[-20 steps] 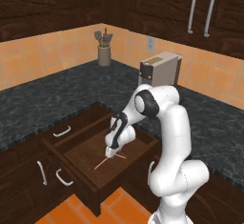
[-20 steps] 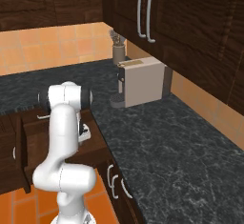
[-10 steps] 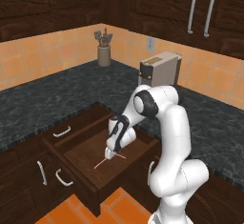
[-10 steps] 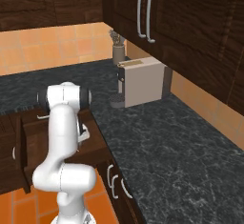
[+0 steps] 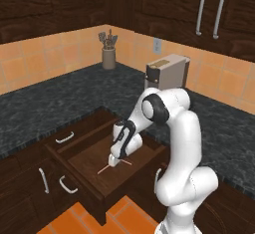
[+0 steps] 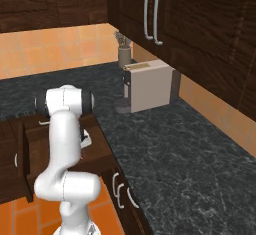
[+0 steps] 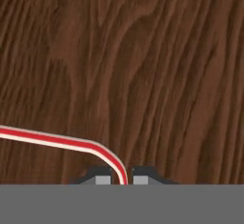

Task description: Take a straw from the drawer in front and place it inside the glass cup on the dining counter.

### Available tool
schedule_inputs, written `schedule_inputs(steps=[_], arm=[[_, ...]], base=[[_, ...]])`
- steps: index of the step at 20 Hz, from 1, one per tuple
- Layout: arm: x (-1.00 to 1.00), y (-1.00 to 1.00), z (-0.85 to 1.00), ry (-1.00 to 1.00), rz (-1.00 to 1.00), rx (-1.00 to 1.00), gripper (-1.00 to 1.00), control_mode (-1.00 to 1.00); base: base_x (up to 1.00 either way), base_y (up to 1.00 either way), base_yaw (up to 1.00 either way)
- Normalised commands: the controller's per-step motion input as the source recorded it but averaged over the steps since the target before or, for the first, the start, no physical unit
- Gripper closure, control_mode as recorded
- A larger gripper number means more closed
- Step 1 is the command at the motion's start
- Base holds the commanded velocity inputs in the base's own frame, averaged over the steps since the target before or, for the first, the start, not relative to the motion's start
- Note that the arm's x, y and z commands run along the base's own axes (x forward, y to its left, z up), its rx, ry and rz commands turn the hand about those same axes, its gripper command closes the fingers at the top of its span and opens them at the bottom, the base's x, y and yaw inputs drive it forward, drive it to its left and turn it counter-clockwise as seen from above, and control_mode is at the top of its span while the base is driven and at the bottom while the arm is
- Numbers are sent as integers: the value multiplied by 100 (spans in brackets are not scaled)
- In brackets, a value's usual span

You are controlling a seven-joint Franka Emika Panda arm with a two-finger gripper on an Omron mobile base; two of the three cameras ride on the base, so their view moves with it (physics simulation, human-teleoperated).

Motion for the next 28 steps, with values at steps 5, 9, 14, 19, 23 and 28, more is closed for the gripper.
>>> schedule_inputs(steps=[5,9,14,19,23,28], arm=[[-12,18,99,-4,0,13,100,-100],[-1,25,100,-3,0,8,100,-100],[0,16,100,0,0,3,100,-100],[-3,2,100,0,0,0,100,-100],[-28,0,100,0,-2,-2,100,-100],[-56,-22,100,0,-2,-12,100,-100]], base=[[0,0,0],[0,0,0],[0,0,0],[0,0,0],[0,0,0],[0,0,0]])
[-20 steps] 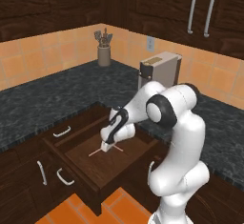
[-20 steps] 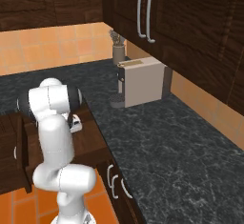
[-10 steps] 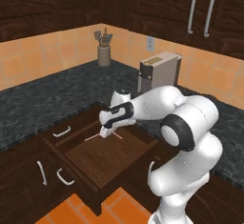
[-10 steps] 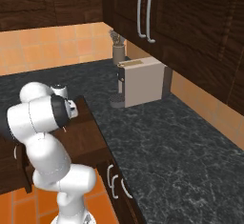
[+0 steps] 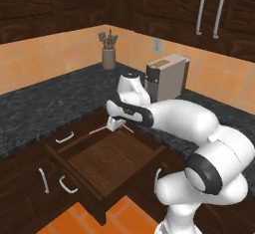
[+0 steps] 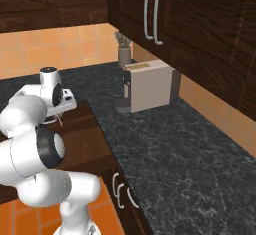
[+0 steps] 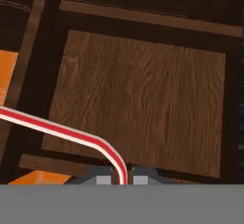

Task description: Take a straw from the drawer in front and place it inside the glass cup on the dining counter.

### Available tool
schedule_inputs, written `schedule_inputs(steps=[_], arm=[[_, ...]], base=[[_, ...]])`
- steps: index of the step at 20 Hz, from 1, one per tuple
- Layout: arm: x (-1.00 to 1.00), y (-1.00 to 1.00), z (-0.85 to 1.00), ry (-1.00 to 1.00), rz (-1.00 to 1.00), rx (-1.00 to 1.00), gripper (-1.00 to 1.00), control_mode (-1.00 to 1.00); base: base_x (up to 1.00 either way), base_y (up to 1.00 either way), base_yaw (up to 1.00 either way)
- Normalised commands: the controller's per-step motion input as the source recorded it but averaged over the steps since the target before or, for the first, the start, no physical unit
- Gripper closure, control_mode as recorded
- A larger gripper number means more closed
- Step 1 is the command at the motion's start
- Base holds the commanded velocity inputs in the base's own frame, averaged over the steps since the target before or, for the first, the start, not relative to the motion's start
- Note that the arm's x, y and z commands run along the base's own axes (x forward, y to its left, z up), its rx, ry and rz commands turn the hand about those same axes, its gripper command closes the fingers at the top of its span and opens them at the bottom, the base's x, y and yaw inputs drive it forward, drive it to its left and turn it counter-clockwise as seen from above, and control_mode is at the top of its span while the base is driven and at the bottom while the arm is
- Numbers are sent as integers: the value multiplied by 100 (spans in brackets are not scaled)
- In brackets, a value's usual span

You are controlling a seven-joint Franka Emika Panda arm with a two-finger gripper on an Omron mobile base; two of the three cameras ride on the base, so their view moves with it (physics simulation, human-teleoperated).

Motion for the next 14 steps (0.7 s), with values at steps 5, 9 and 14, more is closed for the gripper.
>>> schedule_inputs(steps=[5,9,14], arm=[[-71,-45,62,0,-4,-13,100,-100],[-73,-59,10,0,-5,-1,100,-100],[-64,-47,0,0,-2,1,100,-100]], base=[[0,0,0],[0,0,0],[0,0,0]])
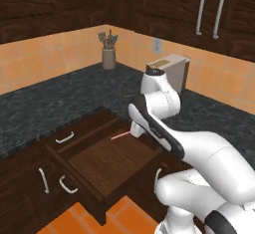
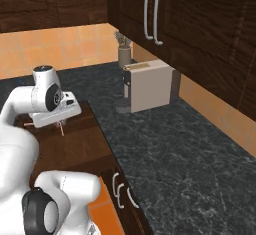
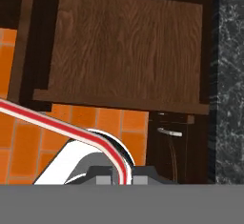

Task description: Take a straw from the drawer in front and place it inside the glass cup on the dining counter.

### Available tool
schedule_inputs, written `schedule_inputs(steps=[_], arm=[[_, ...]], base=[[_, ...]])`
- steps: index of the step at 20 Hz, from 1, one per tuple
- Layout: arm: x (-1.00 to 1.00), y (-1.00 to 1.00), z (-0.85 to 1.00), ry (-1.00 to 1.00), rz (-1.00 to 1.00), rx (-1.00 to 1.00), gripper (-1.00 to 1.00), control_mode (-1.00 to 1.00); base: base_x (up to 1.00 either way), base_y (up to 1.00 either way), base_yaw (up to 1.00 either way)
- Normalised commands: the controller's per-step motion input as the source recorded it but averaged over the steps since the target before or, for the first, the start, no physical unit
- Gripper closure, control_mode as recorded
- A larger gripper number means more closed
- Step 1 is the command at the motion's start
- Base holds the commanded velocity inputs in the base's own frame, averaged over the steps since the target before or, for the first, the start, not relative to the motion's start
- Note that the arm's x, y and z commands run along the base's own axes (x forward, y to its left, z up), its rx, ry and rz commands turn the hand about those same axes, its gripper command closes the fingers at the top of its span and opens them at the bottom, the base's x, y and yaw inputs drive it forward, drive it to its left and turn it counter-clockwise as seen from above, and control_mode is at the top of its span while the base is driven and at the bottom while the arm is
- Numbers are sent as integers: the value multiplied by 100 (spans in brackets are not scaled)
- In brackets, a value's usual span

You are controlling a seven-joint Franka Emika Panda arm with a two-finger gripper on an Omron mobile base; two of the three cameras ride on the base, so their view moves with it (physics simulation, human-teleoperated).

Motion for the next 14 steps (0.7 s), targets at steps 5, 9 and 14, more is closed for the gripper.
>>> schedule_inputs(steps=[5,9,14], arm=[[-14,-6,0,0,0,1,100,100],[0,0,0,0,0,0,100,100],[0,0,0,0,0,0,100,100]], base=[[-79,-5,0],[-92,32,27],[-19,71,82]])
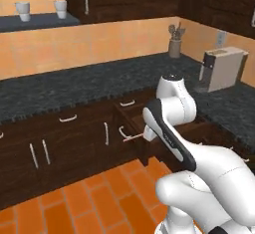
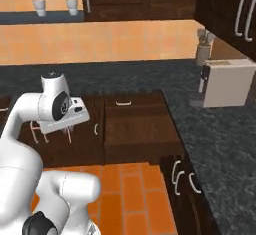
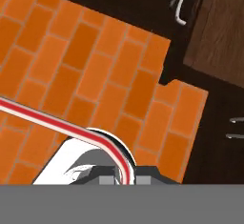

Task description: Take a straw from the drawer in front and place it inside the glass cup on the dining counter.

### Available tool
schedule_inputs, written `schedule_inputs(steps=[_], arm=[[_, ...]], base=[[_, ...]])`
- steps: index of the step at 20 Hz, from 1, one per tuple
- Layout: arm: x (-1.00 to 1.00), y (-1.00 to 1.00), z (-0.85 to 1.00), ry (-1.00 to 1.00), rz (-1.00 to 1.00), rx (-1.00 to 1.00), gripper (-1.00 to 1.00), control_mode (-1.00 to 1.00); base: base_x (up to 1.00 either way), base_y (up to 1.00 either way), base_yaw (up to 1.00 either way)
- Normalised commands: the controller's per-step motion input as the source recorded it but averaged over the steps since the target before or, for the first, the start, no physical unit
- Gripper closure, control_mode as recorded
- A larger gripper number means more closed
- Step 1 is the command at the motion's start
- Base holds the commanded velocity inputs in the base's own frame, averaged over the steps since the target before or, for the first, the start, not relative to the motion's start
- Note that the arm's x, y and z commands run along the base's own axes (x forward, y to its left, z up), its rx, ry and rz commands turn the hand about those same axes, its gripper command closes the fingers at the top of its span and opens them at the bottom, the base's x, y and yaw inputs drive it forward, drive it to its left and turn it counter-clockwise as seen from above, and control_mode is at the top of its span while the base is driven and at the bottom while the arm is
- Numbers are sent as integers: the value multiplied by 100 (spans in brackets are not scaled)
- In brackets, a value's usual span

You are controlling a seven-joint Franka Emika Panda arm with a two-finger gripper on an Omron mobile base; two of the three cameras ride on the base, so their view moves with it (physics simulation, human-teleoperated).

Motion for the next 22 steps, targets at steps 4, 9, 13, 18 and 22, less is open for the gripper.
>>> schedule_inputs(steps=[4,9,13,18,22], arm=[[0,0,0,0,0,0,100,100],[0,0,0,0,0,0,100,100],[0,0,0,0,0,0,100,100],[0,0,0,0,0,0,100,100],[0,0,0,0,0,0,100,100]], base=[[0,65,87],[4,68,82],[18,65,76],[33,61,72],[39,56,69]])
